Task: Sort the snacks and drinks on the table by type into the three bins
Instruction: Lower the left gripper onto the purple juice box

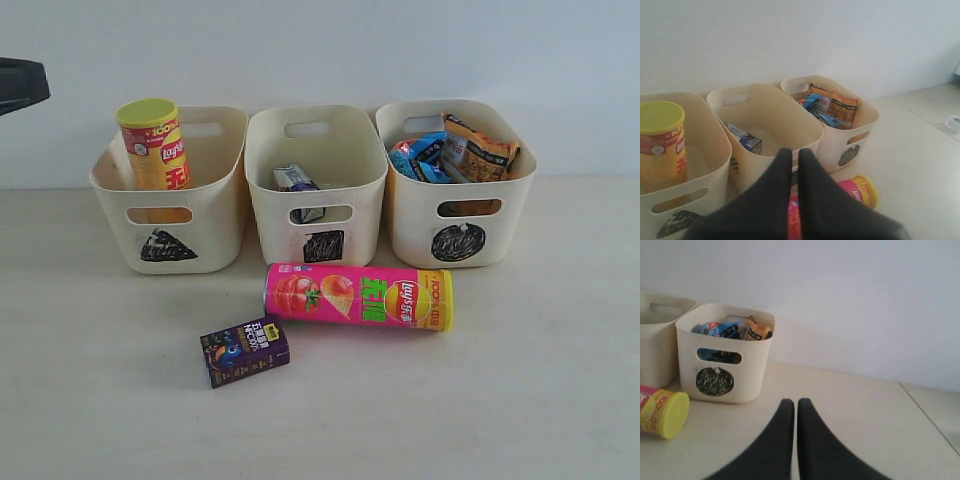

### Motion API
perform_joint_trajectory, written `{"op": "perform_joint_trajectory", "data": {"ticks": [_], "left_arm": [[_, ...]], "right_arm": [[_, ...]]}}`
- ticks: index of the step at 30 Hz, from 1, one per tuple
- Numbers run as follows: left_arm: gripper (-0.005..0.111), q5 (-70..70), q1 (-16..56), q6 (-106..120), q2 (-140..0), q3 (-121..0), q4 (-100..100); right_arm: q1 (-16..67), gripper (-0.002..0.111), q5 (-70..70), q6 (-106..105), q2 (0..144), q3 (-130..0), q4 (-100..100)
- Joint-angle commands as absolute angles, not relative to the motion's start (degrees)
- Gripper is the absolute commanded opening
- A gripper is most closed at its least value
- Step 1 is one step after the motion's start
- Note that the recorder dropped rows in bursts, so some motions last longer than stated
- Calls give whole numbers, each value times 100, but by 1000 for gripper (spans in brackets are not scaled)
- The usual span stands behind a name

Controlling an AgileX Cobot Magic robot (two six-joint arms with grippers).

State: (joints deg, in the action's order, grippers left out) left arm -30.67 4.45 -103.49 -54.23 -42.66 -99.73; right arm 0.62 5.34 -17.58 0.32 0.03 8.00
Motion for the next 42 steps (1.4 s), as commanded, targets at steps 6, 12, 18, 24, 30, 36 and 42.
{"op": "perform_joint_trajectory", "data": {"ticks": [6, 12, 18, 24, 30, 36, 42], "left_arm": [[4, -412, 463, -10030, -6484, -4656, -9995], [4, 2950, 452, -5304, -6987, -4972, -6233], [4, 4852, 314, 2599, -7651, -5804, 2042], [4, 5405, 945, 5105, -8029, -5810, 4343], [51, 4895, 2238, 5087, -8974, -6293, 3556], [77, 4862, 2669, 4271, -9765, -6910, 2288], [77, 4948, 2854, 4063, -10512, -7350, 1395]], "right_arm": [[23, 0, 1627, -1797, 0, 0, 801], [23, 0, 1627, -1797, 0, 0, 801], [23, 0, 1630, -1797, 0, 0, 814], [23, 0, 1630, -1797, 0, 0, 814], [23, 0, 1630, -1797, 0, 0, 814], [23, 0, 1630, -1797, 0, 0, 814], [23, 0, 1640, -1797, 0, 0, 814]]}}
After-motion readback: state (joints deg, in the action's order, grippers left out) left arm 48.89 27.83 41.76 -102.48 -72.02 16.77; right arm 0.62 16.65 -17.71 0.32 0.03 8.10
